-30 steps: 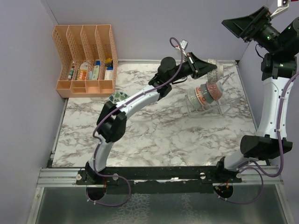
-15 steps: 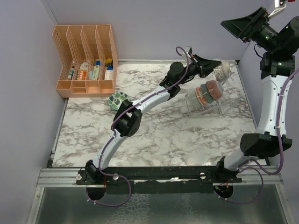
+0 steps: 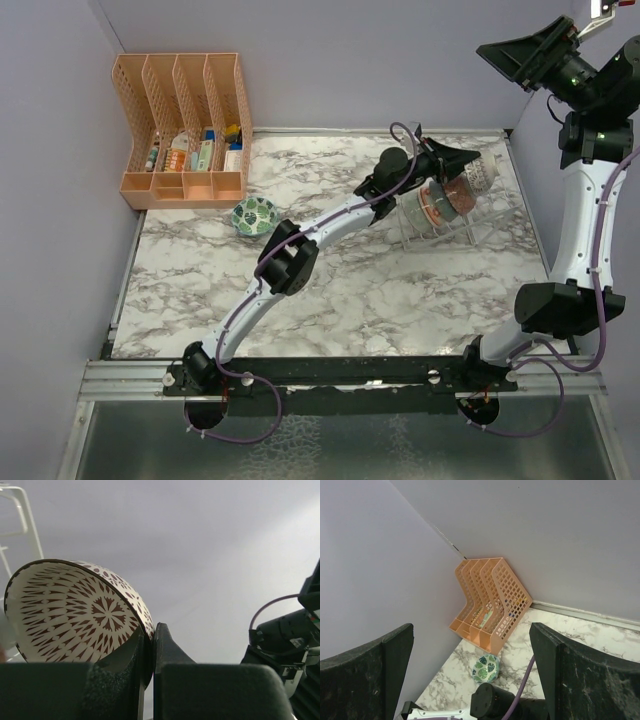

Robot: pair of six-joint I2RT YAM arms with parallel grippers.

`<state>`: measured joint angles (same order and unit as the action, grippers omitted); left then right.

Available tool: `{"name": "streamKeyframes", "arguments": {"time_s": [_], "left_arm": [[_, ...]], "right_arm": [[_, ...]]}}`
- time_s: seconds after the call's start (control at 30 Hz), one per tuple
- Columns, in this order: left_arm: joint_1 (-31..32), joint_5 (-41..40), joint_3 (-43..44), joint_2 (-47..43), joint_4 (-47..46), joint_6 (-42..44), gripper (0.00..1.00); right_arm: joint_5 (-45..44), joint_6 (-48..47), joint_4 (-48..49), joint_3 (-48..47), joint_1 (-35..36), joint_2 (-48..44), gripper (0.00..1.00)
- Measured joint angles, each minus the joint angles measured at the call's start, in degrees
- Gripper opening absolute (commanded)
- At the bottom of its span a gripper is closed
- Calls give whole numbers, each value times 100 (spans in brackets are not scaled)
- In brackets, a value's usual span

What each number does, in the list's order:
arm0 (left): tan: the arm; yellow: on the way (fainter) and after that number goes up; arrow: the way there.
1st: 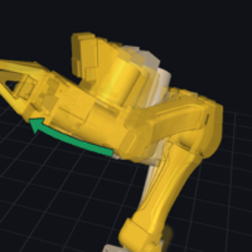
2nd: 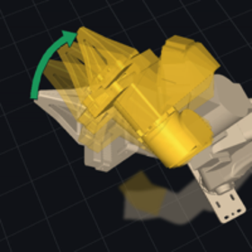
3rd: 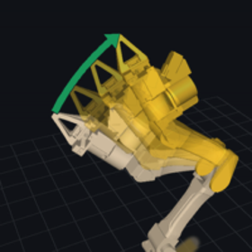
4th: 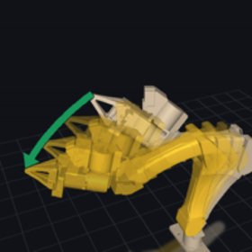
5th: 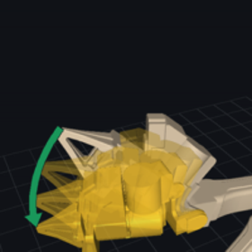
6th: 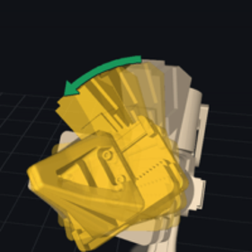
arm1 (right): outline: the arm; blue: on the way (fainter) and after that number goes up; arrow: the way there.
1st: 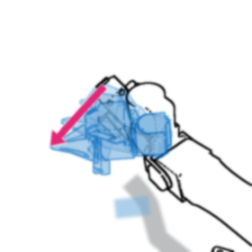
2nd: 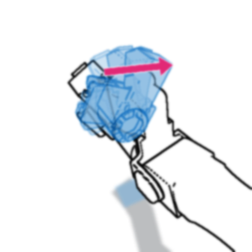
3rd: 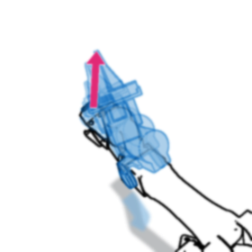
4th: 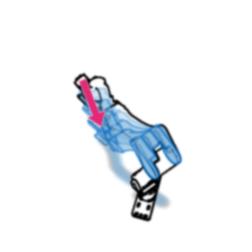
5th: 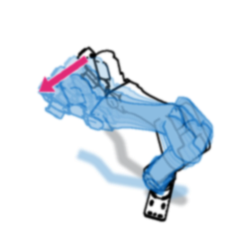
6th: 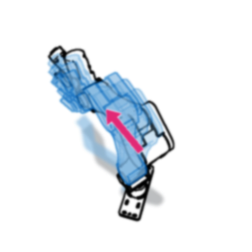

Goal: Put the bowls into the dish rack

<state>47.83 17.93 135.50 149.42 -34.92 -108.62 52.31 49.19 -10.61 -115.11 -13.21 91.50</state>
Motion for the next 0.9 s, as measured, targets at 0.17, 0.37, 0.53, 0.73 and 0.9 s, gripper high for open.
{"name": "streamKeyframes", "arguments": {"time_s": [0.17,0.37,0.53,0.73,0.9], "left_arm": [[2,2,9,94,70,-63,0],[2,63,197,221,96,-125,0],[2,72,289,330,90,-210,0],[4,181,678,610,219,-232,8],[28,282,721,632,404,-201,17]], "right_arm": [[9,-4,0,0,-26,0,100],[11,-28,0,0,-63,2,100],[17,-33,2,0,-79,52,100],[28,-35,2,0,-79,155,100],[33,-35,2,-9,-92,203,100]]}}
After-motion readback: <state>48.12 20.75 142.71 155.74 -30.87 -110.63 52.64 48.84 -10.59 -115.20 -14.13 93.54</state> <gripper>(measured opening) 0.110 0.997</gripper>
